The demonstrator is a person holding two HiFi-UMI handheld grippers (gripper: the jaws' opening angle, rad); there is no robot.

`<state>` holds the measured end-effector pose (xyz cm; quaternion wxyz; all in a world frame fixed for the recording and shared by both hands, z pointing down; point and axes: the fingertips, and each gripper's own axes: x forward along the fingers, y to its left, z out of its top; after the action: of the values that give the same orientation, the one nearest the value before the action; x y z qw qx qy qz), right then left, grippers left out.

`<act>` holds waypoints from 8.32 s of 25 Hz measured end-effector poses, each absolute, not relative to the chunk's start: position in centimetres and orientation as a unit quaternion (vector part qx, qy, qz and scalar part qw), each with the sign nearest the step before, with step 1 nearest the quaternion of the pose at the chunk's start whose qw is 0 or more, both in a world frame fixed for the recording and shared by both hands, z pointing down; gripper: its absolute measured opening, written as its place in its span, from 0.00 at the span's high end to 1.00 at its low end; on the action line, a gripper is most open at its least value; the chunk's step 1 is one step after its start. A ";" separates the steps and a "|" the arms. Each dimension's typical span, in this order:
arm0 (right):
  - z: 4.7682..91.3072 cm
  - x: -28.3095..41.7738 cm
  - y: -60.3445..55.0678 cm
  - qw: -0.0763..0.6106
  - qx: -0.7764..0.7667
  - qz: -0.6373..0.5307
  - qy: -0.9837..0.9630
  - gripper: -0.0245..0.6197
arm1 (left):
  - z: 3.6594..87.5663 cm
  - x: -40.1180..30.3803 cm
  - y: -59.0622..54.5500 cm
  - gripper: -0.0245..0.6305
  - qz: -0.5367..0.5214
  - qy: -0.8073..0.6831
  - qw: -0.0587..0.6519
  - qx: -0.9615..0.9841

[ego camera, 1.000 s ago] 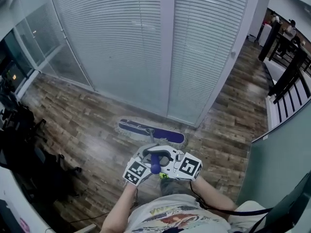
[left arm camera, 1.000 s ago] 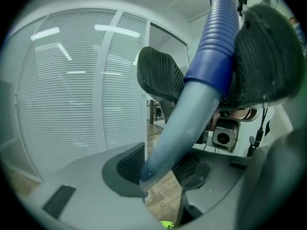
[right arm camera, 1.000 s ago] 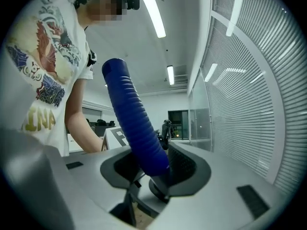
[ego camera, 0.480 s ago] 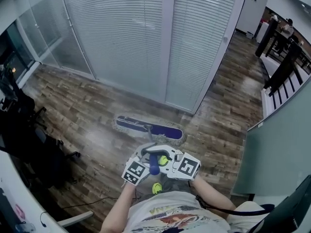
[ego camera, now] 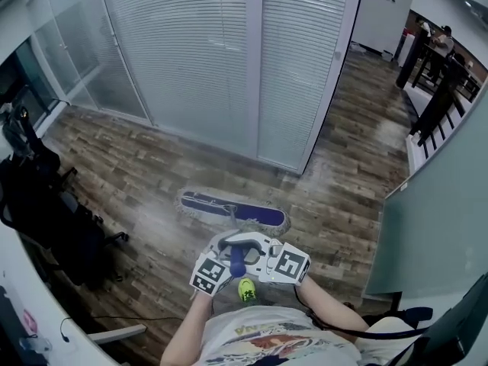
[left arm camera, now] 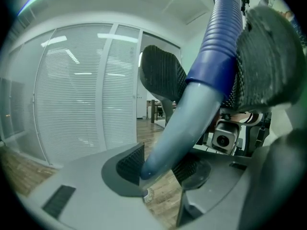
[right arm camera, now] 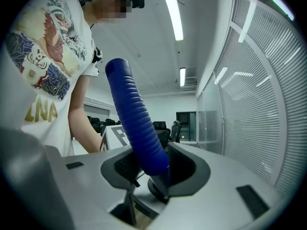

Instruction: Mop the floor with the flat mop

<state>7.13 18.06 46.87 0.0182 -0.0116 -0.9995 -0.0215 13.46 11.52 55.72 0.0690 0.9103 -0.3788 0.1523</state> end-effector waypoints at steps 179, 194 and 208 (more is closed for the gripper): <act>52.2 6.3 35.9 0.012 -0.132 -0.016 -0.991 0.68 | 60.7 10.4 28.9 0.73 0.212 -0.441 0.042 0.871; 52.0 -9.1 22.0 0.040 -0.147 -0.016 -0.988 0.67 | 60.1 -4.7 14.8 0.74 0.189 -0.456 0.058 0.868; 52.4 -19.3 8.6 0.027 -0.114 -0.007 -0.993 0.67 | 60.8 -14.5 1.7 0.74 0.194 -0.434 0.054 0.878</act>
<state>-19.27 8.63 52.39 0.0271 -0.1136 -0.9931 -0.0072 -14.47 1.70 60.81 0.0545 0.8782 -0.4337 0.1944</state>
